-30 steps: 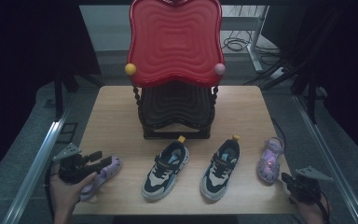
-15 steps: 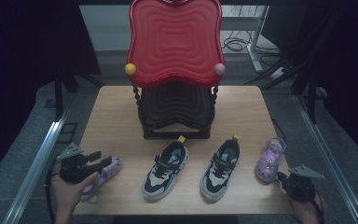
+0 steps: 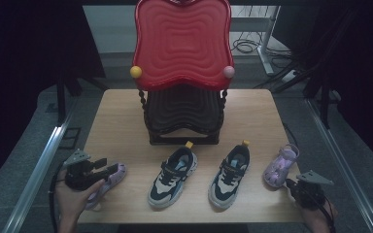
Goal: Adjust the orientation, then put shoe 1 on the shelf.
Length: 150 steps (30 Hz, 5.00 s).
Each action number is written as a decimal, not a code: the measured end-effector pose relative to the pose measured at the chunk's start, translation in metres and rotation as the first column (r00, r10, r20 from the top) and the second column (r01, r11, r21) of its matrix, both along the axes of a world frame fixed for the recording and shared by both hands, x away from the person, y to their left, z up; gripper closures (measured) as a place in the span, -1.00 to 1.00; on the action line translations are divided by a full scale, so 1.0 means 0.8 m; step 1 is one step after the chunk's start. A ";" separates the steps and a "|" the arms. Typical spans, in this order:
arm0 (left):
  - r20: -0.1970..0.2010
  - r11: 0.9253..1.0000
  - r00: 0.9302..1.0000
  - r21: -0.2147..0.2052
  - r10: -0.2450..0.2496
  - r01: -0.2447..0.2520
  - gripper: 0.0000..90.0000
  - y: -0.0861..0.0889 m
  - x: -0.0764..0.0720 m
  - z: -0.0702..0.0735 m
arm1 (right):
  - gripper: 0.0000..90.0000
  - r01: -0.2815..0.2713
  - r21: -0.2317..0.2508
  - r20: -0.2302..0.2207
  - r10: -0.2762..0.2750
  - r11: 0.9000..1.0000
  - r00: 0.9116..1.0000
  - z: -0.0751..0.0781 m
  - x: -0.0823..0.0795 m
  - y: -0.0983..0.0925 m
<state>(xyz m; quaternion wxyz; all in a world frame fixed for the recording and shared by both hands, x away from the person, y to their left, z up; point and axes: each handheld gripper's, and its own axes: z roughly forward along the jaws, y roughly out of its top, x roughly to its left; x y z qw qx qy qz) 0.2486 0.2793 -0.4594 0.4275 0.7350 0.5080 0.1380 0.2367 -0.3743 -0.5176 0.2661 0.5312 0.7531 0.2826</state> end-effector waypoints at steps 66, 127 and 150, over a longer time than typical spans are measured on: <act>-0.016 1.000 1.000 0.022 0.022 -0.022 -0.04 0.013 0.000 0.000 | 1.00 -0.036 -0.169 0.040 0.043 0.985 0.998 -0.009 0.064 0.117; 0.034 0.999 0.999 -0.045 0.003 -0.002 0.11 0.054 -0.040 0.019 | 0.26 -0.170 0.205 0.156 0.139 0.964 0.978 0.050 0.020 0.016; -0.099 0.998 0.993 0.028 -0.059 0.062 0.43 0.055 -0.073 -0.047 | 0.27 -0.144 0.208 0.151 0.114 0.968 0.982 0.049 0.021 0.013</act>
